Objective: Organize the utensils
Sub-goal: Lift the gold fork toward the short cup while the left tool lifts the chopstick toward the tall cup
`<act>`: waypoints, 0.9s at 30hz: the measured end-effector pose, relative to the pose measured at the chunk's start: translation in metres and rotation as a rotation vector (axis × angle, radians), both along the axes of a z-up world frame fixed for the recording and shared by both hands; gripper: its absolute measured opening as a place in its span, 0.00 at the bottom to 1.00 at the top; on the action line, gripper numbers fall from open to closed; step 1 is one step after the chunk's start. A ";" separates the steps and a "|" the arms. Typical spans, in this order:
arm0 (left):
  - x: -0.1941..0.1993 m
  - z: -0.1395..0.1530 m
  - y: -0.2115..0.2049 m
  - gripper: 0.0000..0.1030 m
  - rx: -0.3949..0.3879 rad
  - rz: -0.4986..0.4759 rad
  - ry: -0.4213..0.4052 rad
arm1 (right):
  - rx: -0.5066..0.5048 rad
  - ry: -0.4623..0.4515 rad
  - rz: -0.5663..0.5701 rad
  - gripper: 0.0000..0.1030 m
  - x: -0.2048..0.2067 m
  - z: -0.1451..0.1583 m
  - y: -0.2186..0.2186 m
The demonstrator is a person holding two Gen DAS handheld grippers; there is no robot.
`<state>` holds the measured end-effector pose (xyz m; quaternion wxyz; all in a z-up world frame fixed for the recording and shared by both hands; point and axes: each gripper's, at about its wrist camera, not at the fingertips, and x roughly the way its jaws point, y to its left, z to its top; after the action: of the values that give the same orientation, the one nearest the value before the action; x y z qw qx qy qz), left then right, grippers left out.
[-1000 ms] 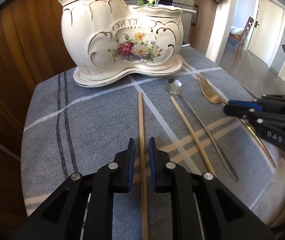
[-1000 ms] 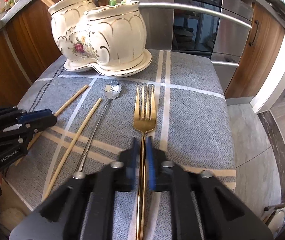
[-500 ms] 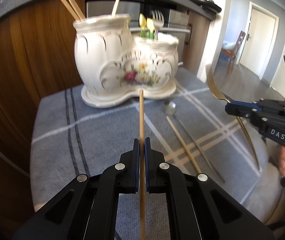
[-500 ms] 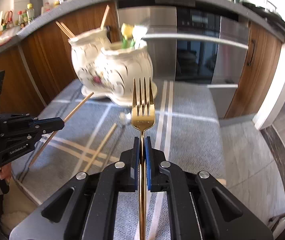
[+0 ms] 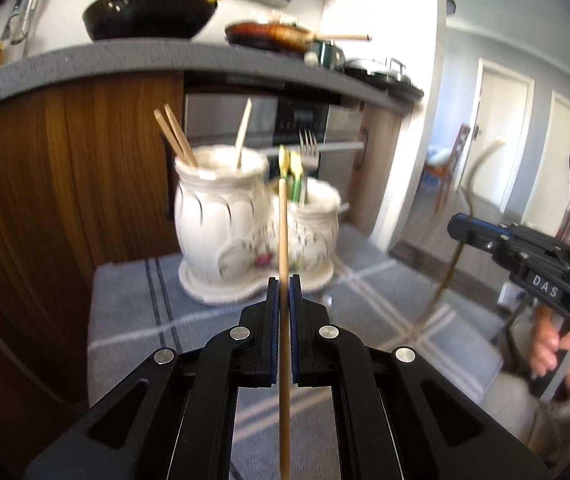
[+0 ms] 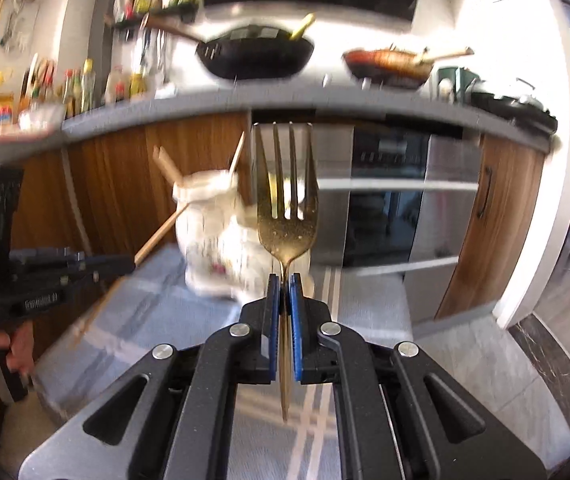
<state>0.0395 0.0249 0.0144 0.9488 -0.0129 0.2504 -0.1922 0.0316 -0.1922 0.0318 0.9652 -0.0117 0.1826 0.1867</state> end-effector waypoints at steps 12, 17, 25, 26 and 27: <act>0.044 0.074 0.023 0.05 -0.203 0.004 -0.227 | 0.129 -0.089 0.001 0.05 0.063 0.081 0.022; 0.079 0.087 0.020 0.05 -0.257 0.005 -0.265 | 0.157 -0.109 -0.009 0.05 0.082 0.089 0.026; 0.125 0.088 0.005 0.05 -0.210 0.092 -0.314 | 0.176 -0.132 -0.014 0.05 0.105 0.089 0.035; 0.128 0.086 0.004 0.05 -0.198 0.102 -0.317 | 0.176 -0.134 -0.015 0.05 0.108 0.087 0.036; 0.132 0.084 0.001 0.05 -0.186 0.110 -0.316 | 0.177 -0.135 -0.015 0.05 0.111 0.086 0.036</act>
<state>0.1715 0.0257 0.0988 0.9801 -0.0839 0.0784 -0.1619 0.1426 -0.1562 0.1178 0.9739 0.0624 0.1000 0.1939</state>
